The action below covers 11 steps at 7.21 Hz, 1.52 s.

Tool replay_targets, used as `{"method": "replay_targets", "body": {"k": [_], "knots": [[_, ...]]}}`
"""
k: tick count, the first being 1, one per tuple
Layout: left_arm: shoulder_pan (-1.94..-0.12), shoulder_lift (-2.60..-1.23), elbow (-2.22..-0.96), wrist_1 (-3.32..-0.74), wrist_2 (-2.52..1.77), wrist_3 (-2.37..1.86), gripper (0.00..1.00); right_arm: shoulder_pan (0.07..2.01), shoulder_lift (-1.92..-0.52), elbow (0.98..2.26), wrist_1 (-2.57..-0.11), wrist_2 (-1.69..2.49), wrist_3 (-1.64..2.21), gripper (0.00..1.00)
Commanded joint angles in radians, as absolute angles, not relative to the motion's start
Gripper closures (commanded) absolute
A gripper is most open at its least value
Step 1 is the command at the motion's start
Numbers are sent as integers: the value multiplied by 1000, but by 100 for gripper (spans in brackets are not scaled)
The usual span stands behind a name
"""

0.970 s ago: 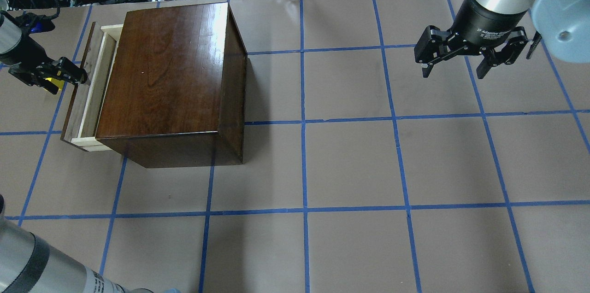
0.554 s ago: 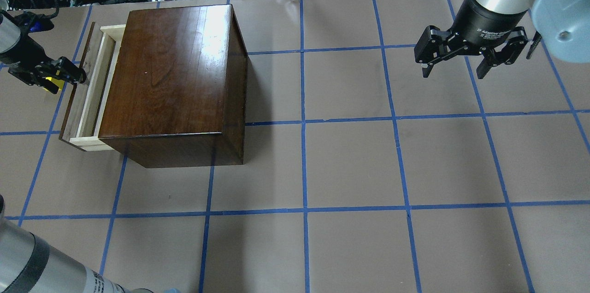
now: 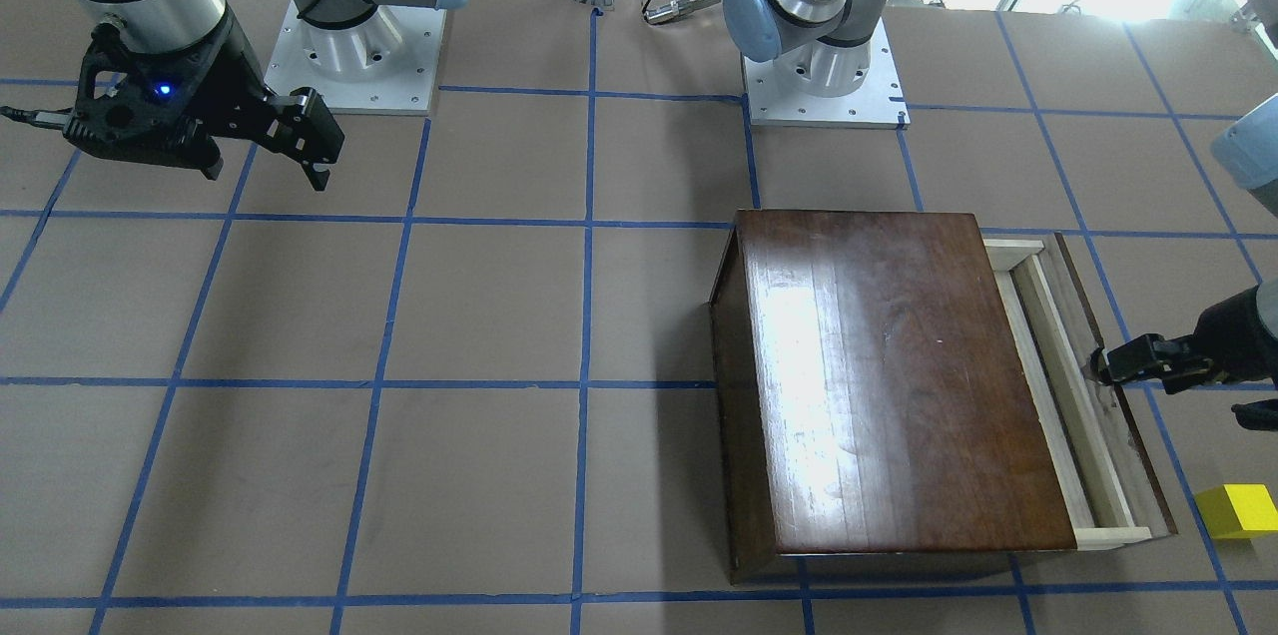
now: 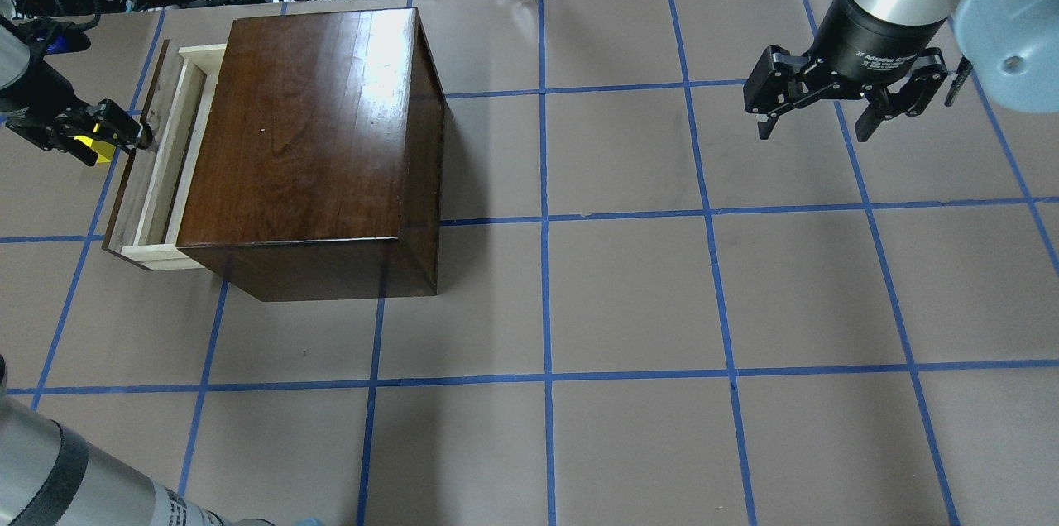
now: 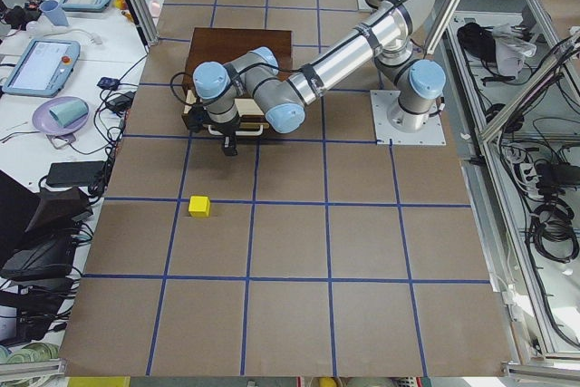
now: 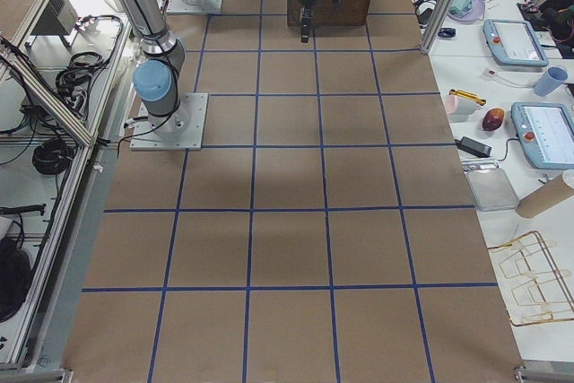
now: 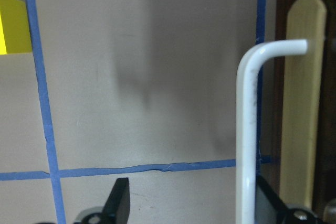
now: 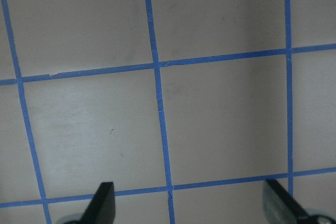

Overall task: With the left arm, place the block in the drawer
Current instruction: 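Release the handle and move the left gripper toward the yellow cube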

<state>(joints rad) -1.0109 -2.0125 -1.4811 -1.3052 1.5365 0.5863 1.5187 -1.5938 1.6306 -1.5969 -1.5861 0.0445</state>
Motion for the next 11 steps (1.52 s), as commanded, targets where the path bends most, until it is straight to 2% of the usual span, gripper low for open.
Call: {"method": "replay_targets", "body": {"k": [1,11], "knots": [[-1009,-2014,-1480,-1305,1539,588,18,1519,-1594,1631,-1597,-1586,44,0],[-982,-2023,-1459,-1305,1540,624,18,1519,-1594,1631,-1597,-1586,44,0]]}}
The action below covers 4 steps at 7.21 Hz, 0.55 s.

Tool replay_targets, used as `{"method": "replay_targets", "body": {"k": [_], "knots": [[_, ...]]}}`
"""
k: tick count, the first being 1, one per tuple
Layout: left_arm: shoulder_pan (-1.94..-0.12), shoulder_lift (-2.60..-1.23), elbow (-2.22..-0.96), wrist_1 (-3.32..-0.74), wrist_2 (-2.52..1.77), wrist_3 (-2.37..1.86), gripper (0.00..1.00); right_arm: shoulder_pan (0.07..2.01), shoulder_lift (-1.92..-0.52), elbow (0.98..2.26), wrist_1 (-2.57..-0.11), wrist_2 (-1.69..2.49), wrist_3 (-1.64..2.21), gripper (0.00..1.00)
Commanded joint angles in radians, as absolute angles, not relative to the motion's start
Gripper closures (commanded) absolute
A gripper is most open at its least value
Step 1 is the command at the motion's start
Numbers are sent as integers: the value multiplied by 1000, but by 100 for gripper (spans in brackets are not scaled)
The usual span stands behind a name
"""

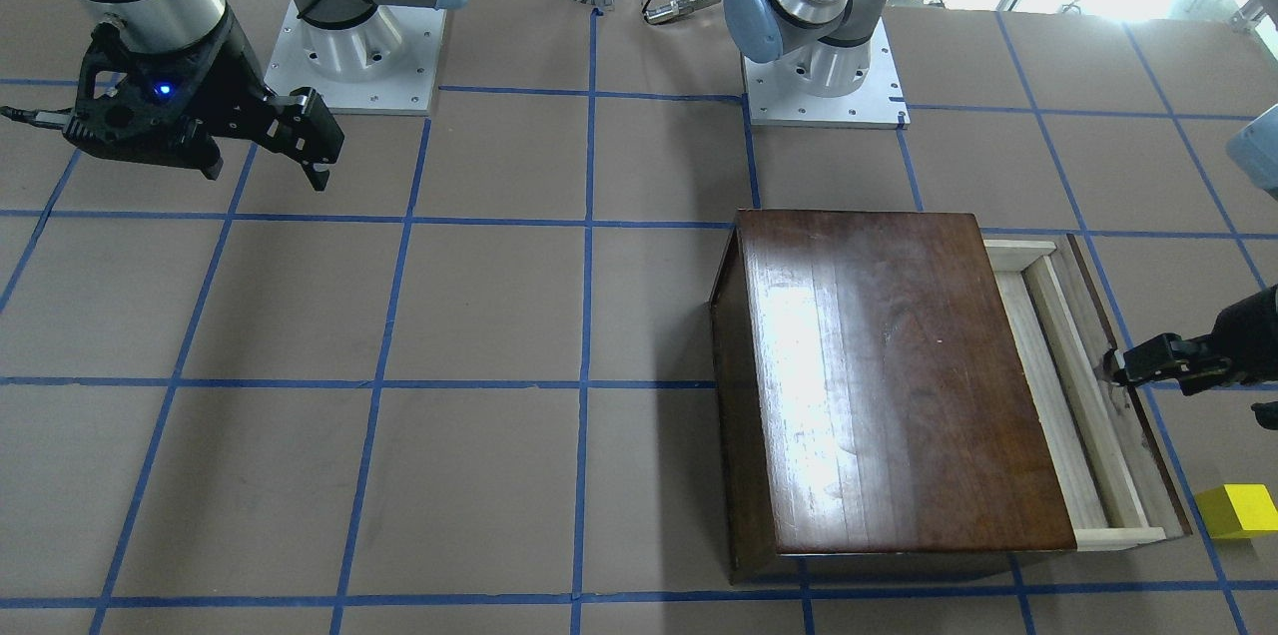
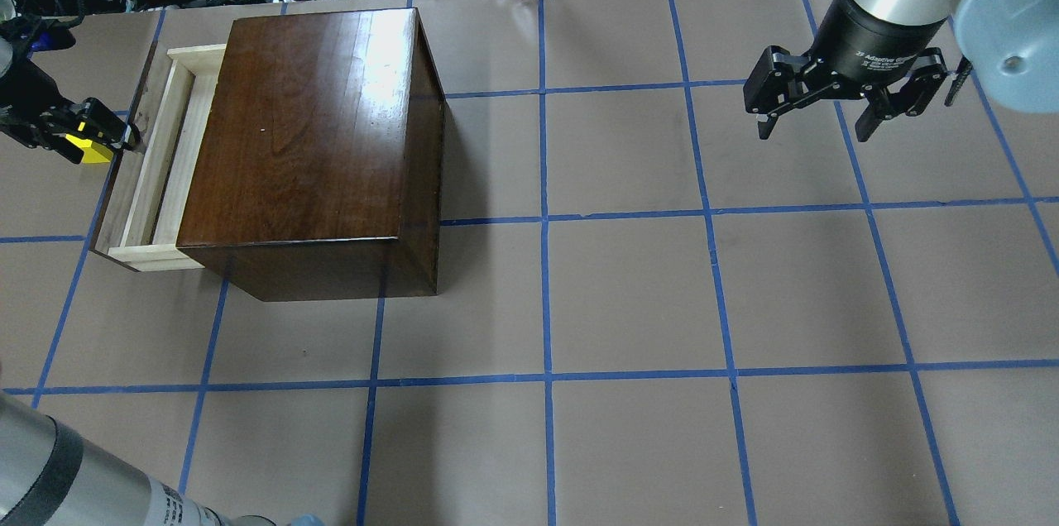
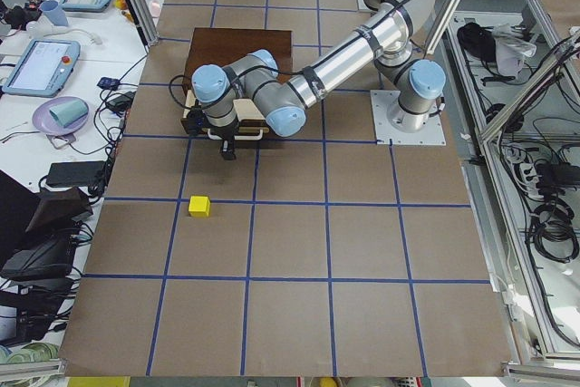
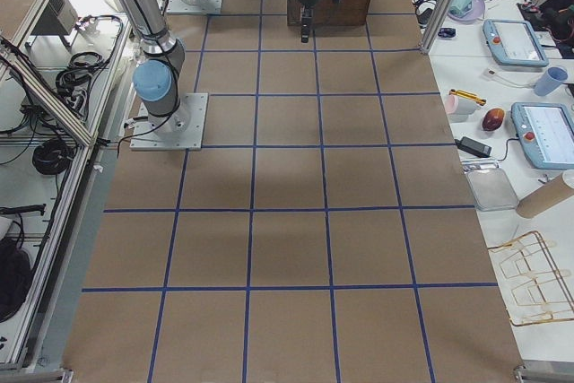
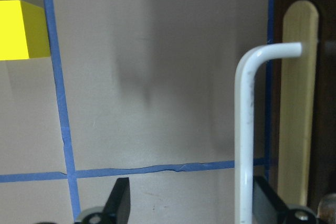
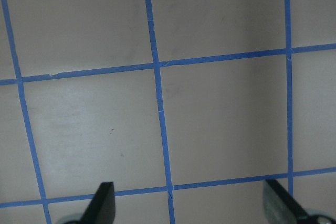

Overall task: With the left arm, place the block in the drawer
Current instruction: 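Release the handle and move the left gripper toward the yellow cube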

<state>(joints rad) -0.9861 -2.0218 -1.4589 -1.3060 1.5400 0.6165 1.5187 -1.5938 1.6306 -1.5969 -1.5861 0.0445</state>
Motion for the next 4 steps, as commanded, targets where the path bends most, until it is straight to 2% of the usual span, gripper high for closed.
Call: {"method": "replay_targets", "body": {"k": [1,4], "knots": [[-980,-2023,-1459,-1305,1540,626,18,1519,-1594,1631,-1597,-1586,44,0],[-979,-2023,-1457,-1304,1542,638,18,1519,-1594,1631,-1597,-1586,44,0]]}}
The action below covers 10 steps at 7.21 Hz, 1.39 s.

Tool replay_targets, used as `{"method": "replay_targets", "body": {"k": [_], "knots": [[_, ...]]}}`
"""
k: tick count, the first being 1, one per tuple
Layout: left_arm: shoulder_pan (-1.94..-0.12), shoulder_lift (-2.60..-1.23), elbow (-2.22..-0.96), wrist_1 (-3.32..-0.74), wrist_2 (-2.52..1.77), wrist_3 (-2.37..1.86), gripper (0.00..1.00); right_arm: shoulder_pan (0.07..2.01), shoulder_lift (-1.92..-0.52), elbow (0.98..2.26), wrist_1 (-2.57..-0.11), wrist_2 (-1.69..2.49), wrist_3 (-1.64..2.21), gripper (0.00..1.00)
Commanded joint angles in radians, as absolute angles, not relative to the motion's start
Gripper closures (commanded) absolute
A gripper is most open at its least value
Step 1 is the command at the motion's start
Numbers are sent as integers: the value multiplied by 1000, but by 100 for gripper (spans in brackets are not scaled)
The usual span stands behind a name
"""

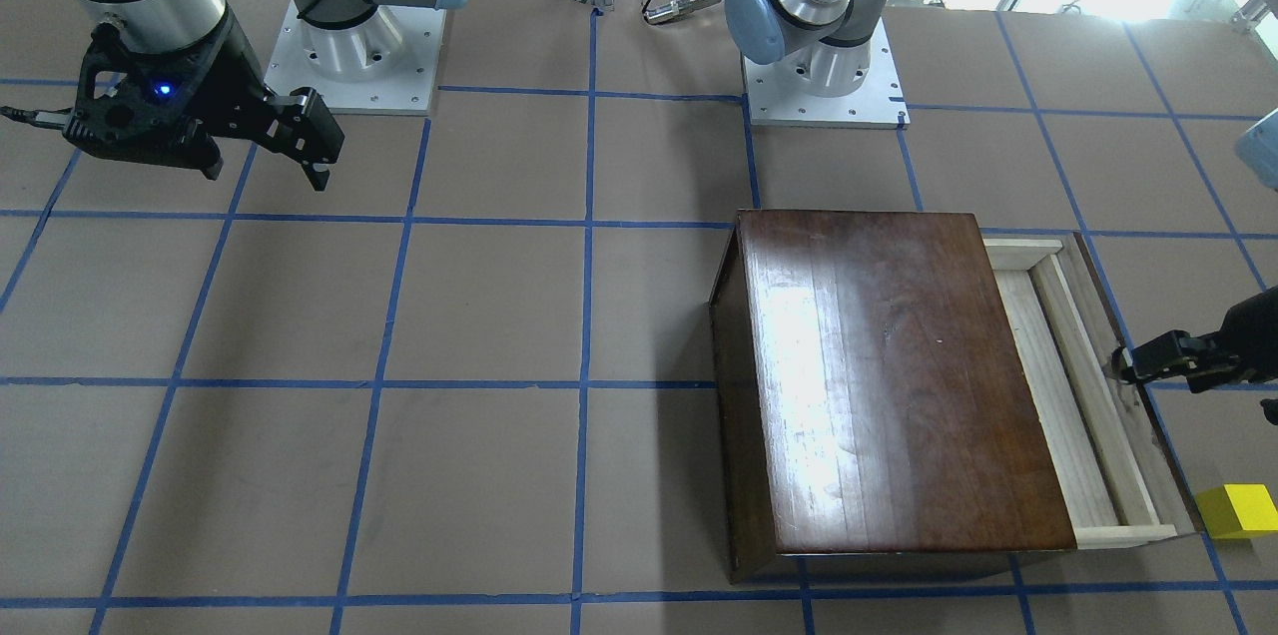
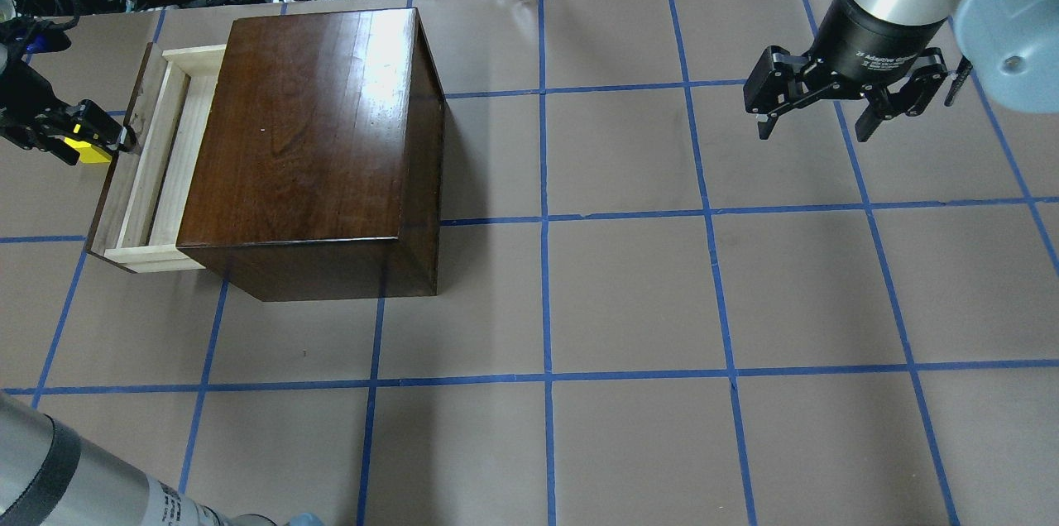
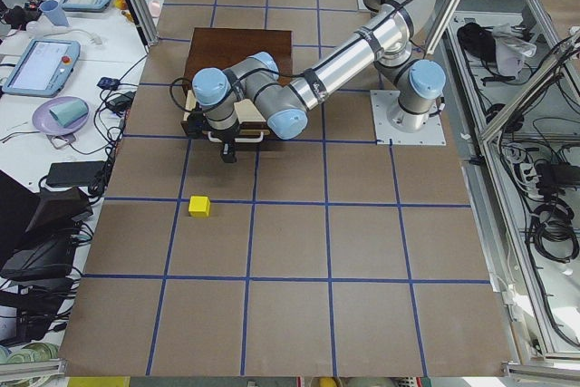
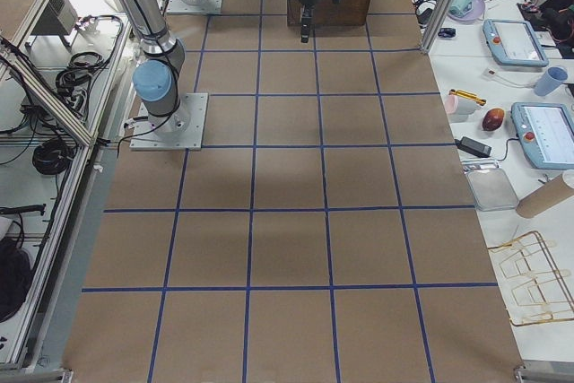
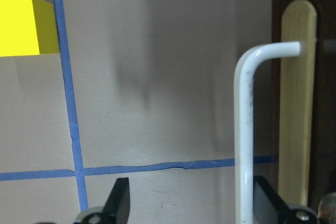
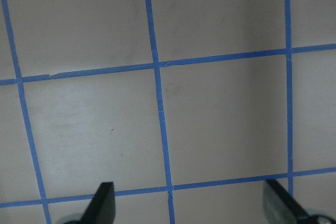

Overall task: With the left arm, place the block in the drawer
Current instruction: 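Release the handle and move the left gripper toward the yellow cube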

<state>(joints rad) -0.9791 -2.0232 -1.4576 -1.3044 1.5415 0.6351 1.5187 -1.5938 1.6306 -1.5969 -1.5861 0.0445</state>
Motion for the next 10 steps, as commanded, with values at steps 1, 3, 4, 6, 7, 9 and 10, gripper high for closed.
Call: {"method": "replay_targets", "body": {"k": [1,3,4,6,7,9,10], "knots": [[-979,-2020,-1456,-1305,1542,643,18,1519,-1594,1631,-1597,-1586,44,0],[-977,-2017,-1457,-1305,1563,653,18,1519,-1594,1631,-1597,-1586,44,0],[-977,-2016,-1454,-1305,1565,655,18,1519,-1594,1631,-1597,-1586,44,0],[-977,-2019,-1454,-1305,1563,652,18,1519,-1594,1631,-1597,-1586,44,0],[-977,-2020,-1442,-1308,1563,652,18,1519,-1594,1632,-1597,-1586,44,0],[-977,-2025,-1428,-1318,1563,652,18,1519,-1594,1631,-1597,-1586,44,0],[-977,-2023,-1427,-1318,1563,652,18,1519,-1594,1631,-1597,-1586,44,0]]}}
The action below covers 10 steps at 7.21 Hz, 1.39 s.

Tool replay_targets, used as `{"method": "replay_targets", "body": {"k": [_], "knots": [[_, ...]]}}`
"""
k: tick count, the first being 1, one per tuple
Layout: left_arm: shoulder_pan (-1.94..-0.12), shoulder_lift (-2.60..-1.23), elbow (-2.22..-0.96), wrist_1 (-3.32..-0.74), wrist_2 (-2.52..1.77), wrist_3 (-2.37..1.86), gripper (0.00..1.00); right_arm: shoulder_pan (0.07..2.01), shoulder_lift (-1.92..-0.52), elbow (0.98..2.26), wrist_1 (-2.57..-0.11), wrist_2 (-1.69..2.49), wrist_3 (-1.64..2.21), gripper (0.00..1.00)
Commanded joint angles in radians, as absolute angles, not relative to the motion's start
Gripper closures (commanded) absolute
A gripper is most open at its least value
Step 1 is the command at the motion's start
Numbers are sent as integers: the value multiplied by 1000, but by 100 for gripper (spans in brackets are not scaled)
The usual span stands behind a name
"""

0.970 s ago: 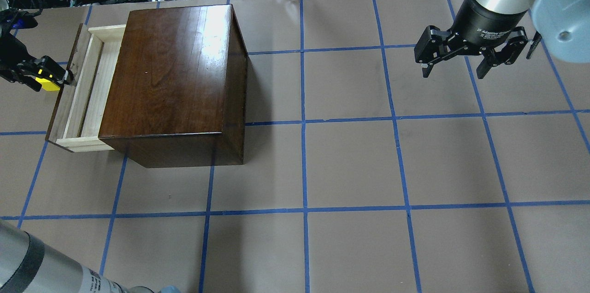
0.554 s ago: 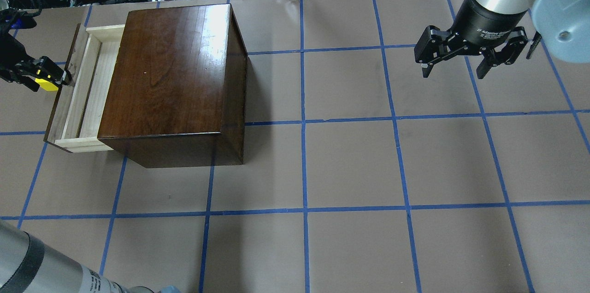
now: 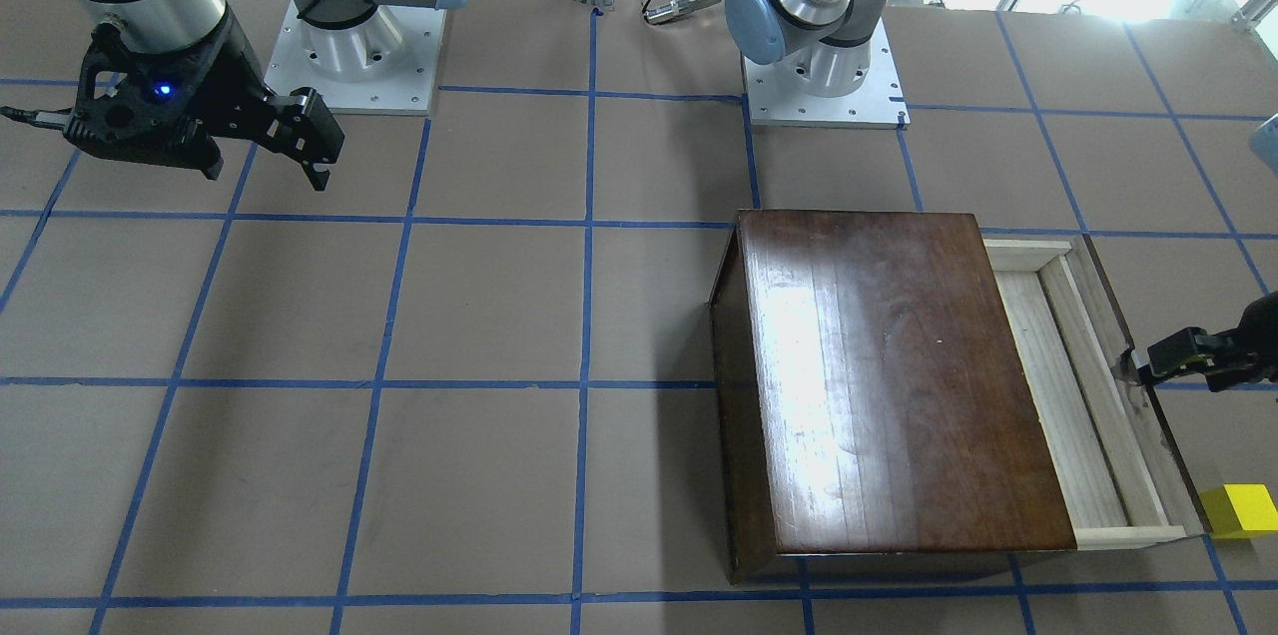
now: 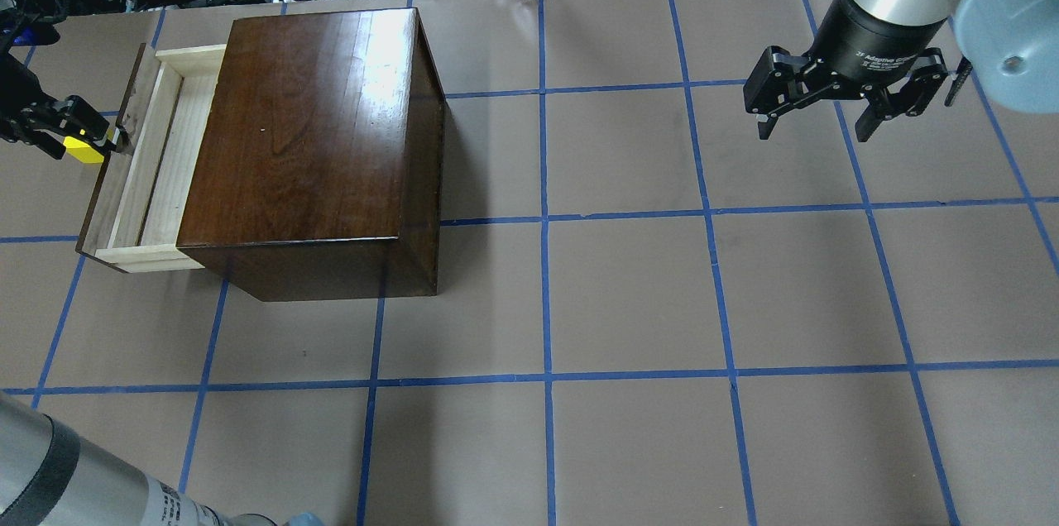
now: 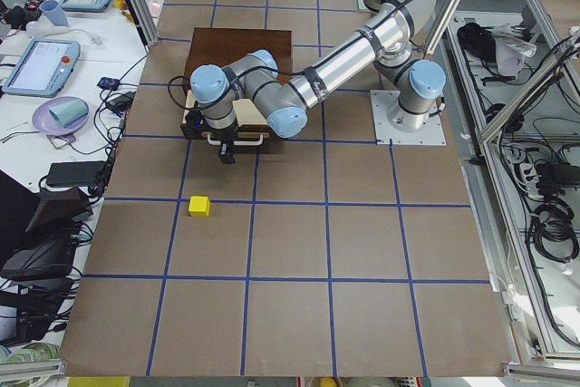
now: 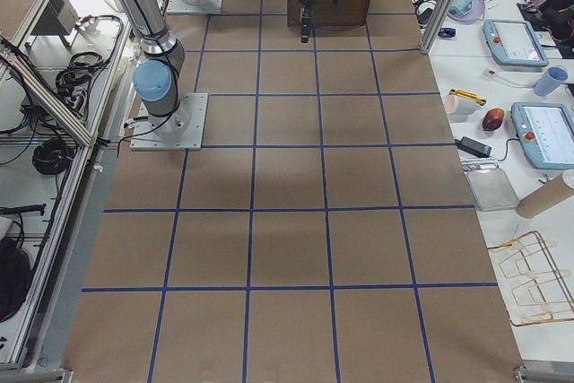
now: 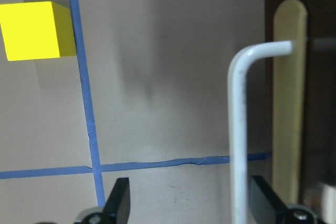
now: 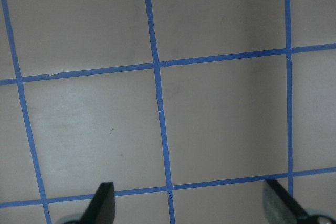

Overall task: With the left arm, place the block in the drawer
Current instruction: 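Lower the left gripper onto the yellow cube and grasp it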

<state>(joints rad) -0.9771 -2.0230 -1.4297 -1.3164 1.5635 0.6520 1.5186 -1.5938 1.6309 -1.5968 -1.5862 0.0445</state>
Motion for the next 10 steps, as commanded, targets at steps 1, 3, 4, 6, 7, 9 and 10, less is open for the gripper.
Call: {"method": "replay_targets", "body": {"k": [1,3,4,6,7,9,10], "knots": [[-977,-2023,-1427,-1319,1563,652,18,1519,-1594,1631,-1597,-1586,44,0],[-977,-2022,-1416,-1318,1565,652,18,1519,-1594,1631,-1597,-1586,44,0],[-977,-2035,-1384,-1318,1566,652,18,1519,-1594,1631,-1597,-1586,44,0],[-977,-2100,-1286,-1319,1568,652,18,1519,-1594,1631,-1597,-1586,44,0],[-977,-2130,-1248,-1319,1568,650,18,1519,-1594,1631,-1597,-1586,44,0],[-970,-2196,-1185,-1318,1566,655,18,1519,-1594,1631,-1597,-1586,44,0],[-944,-2238,-1139,-1318,1565,675,18,1519,-1594,1631,-1597,-1586,44,0]]}}
